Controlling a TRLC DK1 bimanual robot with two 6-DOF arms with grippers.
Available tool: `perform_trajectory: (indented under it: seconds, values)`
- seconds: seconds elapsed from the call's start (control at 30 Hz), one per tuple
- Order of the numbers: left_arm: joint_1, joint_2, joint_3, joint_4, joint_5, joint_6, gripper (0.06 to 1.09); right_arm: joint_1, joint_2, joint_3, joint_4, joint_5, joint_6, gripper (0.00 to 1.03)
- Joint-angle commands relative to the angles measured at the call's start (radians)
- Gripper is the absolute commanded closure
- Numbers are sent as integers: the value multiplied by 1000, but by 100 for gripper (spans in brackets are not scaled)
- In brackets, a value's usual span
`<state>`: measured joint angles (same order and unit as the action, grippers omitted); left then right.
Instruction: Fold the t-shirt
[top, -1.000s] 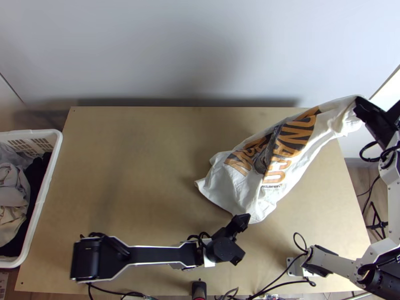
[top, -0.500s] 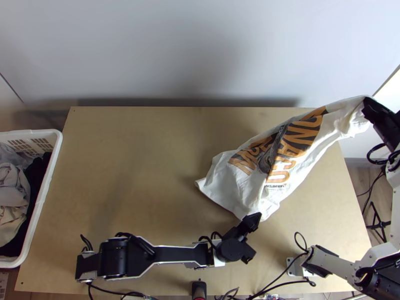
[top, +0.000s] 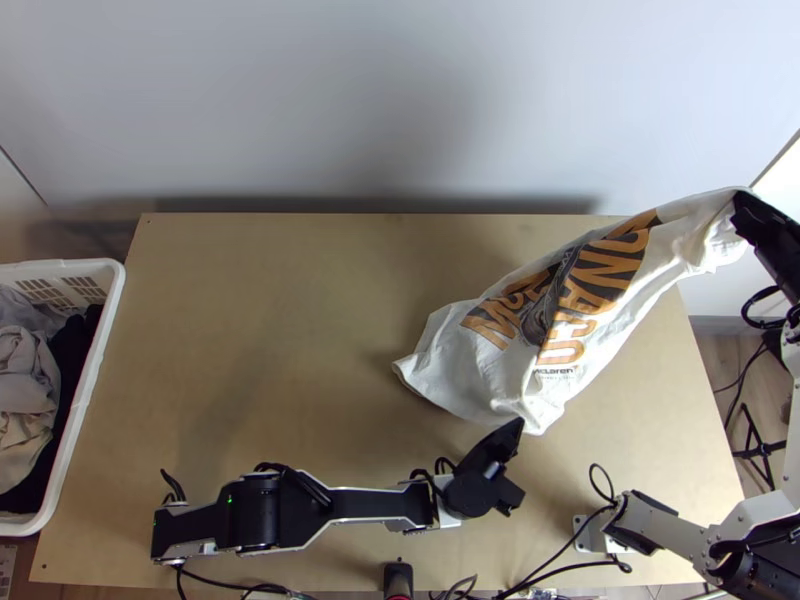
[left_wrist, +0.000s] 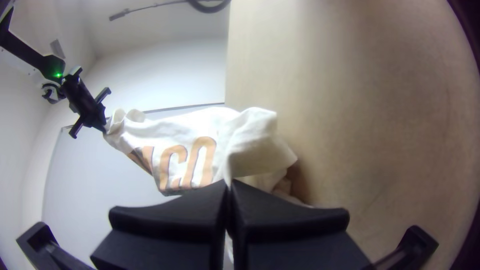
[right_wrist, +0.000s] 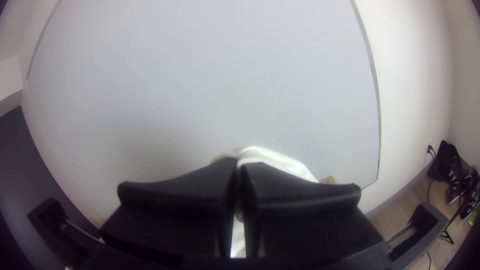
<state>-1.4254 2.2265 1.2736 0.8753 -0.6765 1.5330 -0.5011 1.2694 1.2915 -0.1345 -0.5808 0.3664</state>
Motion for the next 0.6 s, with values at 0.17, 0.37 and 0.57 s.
perform_trajectory:
  seconds: [0.17, 0.37, 0.57]
  values:
    - [0, -237, -140, -4, -63, -45, 105, 16, -8, 23, -17, 1, -6, 100]
    - [16, -469, -315, -13, -97, -94, 105, 52, -19, 29, -25, 2, -6, 100]
    - [98, -623, -344, -25, -155, -105, 105, 104, -50, 34, -70, 9, -11, 100]
